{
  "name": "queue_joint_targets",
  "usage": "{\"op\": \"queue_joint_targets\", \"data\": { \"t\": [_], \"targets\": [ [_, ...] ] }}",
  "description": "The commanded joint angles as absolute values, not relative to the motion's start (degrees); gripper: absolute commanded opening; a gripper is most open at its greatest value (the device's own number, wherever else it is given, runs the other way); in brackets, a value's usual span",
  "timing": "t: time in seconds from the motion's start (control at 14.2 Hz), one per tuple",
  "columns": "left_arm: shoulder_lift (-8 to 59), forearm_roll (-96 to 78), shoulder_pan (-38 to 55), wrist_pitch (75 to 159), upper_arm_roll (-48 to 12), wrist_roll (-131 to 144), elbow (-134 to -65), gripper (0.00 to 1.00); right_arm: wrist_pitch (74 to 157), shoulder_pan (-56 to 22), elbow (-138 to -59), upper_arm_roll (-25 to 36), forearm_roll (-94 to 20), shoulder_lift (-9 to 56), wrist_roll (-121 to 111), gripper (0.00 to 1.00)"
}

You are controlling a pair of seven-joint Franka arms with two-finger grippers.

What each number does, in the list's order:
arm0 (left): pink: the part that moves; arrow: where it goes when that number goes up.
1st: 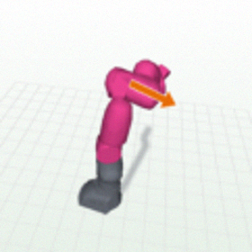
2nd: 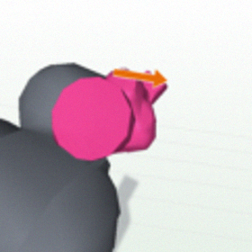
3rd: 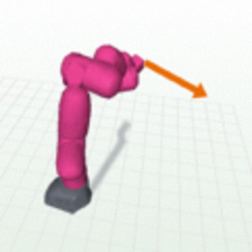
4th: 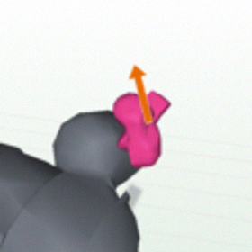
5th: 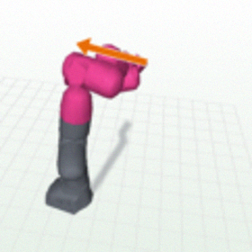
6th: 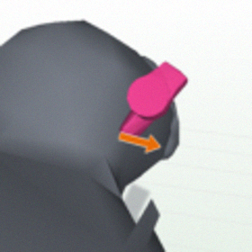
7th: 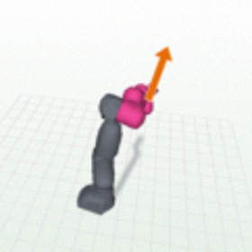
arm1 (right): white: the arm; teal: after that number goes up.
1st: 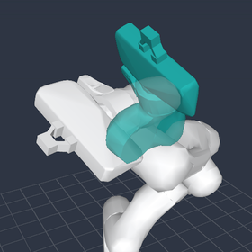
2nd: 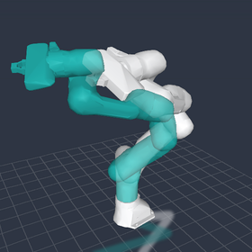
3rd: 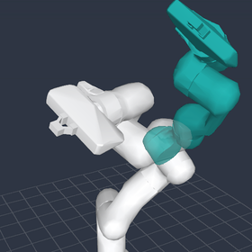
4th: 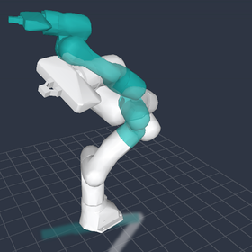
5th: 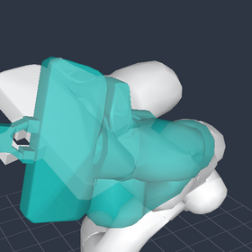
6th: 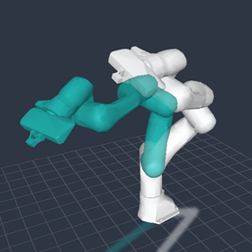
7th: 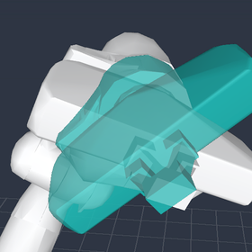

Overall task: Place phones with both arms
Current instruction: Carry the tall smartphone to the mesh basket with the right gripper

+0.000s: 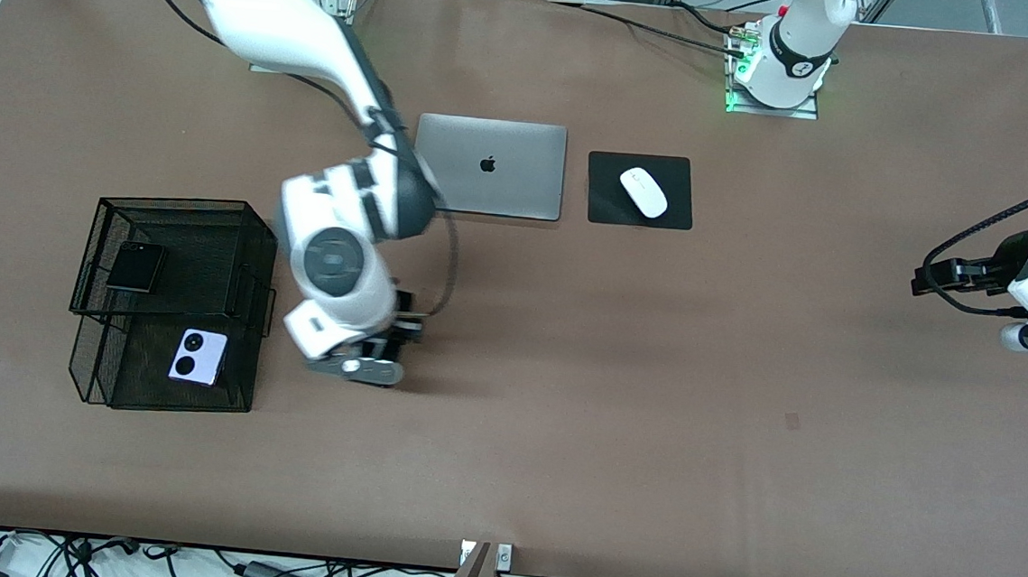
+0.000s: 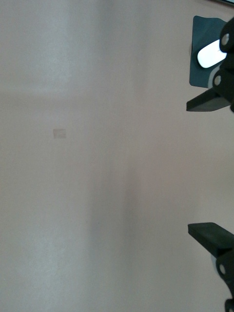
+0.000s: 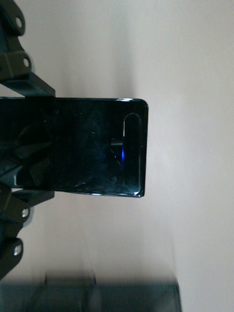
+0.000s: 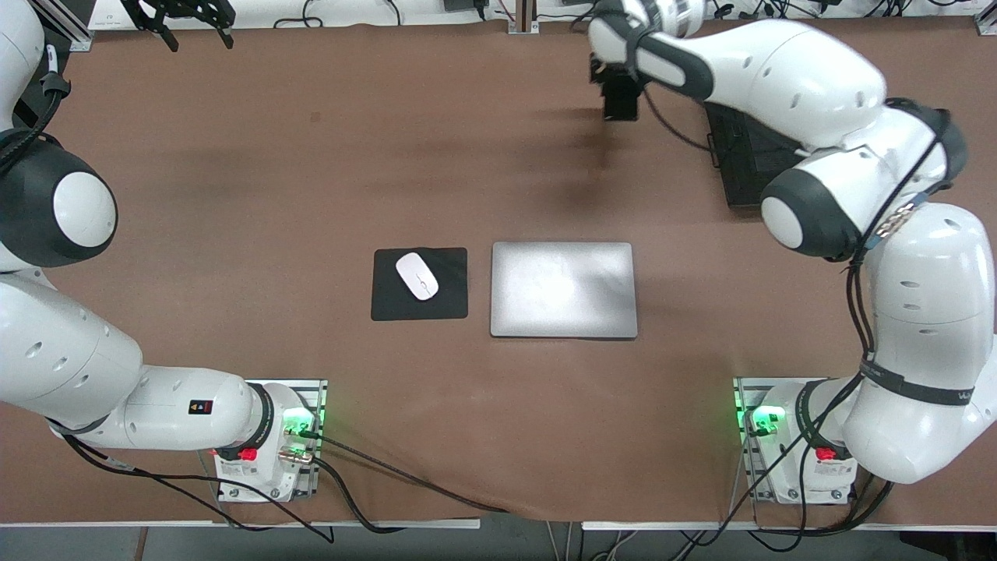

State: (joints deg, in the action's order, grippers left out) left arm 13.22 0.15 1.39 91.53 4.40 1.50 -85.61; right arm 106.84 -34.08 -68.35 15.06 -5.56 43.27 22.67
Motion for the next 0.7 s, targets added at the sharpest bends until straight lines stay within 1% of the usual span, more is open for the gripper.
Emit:
{"op": "queue_joint_targets", "data": {
  "t": [0.0, 0.21, 0.42, 0.63],
  "targets": [
    [12.5, 0.8, 1.5, 91.4, 3.3, 1.0, -85.3, 1.00, 100.3, -29.6, -73.2, 15.2, -5.3, 36.1, 13.0, 0.24],
    [12.4, 0.4, 0.8, 91.3, 3.2, 0.3, -85.4, 1.00, 91.6, -23.8, -74.4, 15.2, -5.2, 32.0, 4.8, 0.23],
    [12.1, 0.4, 0.9, 91.1, 3.1, 0.3, -85.8, 1.00, 91.1, -18.8, -82.2, 15.2, -5.0, 27.8, -2.9, 0.23],
    [11.5, 0.4, 1.1, 91.1, 3.0, 0.3, -86.1, 1.00, 90.6, -16.0, -86.2, 15.3, -4.9, 26.6, -5.5, 0.23]
  ]
}}
